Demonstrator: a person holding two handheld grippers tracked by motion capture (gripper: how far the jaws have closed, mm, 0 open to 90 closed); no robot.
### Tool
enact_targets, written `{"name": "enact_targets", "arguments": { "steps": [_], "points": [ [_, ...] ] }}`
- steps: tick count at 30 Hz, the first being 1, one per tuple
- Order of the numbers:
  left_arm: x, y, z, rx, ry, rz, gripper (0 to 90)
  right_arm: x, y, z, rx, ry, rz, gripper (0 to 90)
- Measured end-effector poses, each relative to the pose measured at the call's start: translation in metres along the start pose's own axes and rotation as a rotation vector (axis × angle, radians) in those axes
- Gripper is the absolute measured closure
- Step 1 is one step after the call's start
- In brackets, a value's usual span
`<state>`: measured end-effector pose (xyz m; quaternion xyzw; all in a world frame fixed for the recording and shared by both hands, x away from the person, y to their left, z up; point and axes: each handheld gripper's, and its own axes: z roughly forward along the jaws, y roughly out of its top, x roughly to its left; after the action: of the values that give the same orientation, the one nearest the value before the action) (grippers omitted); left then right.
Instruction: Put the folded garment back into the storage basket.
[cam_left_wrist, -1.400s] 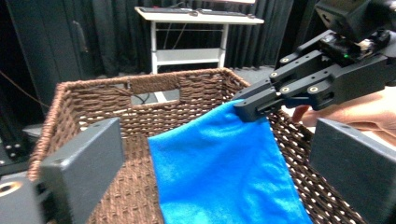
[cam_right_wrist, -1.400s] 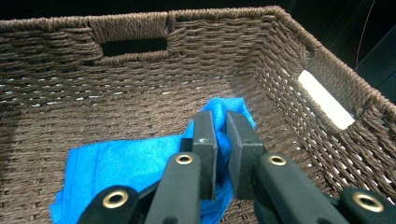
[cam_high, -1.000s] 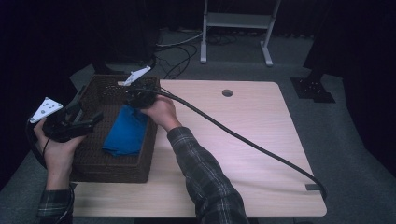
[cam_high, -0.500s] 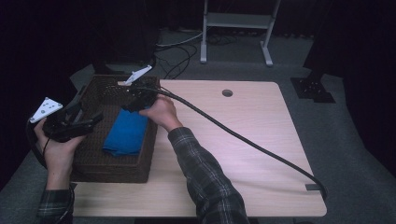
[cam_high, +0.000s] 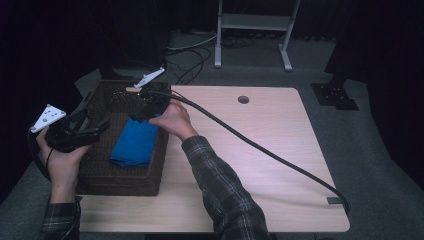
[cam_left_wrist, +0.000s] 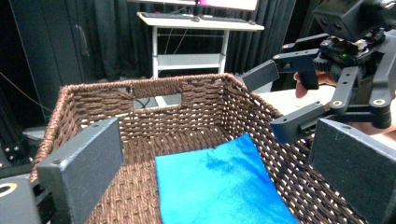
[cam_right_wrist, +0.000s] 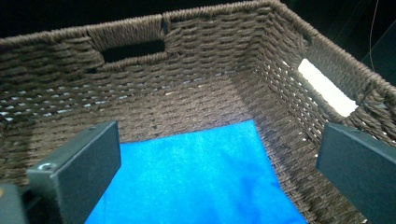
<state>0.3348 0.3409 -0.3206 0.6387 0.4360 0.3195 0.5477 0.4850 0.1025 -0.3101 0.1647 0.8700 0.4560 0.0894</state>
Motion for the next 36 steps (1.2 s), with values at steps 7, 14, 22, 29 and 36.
{"name": "enact_targets", "arguments": {
  "steps": [7,14,22,29,36],
  "points": [
    [-0.001,0.001,0.0,-0.011,-0.012,0.014,2.2,0.001,-0.001,-0.014,-0.016,-0.009,-0.008,0.0],
    [0.0,0.001,0.001,-0.015,0.003,0.014,2.2,-0.001,-0.009,-0.038,-0.039,-0.013,-0.005,0.0],
    [0.001,-0.001,-0.003,-0.04,0.017,0.007,2.2,-0.002,-0.027,-0.07,-0.043,-0.031,-0.015,0.0],
    [0.0,-0.001,-0.005,-0.052,0.034,0.013,2.2,-0.007,-0.048,-0.101,-0.052,-0.046,-0.007,0.0],
    [-0.001,-0.002,-0.006,-0.071,0.051,0.009,2.2,-0.012,-0.075,-0.129,-0.062,-0.063,0.015,0.0]
  ]
}}
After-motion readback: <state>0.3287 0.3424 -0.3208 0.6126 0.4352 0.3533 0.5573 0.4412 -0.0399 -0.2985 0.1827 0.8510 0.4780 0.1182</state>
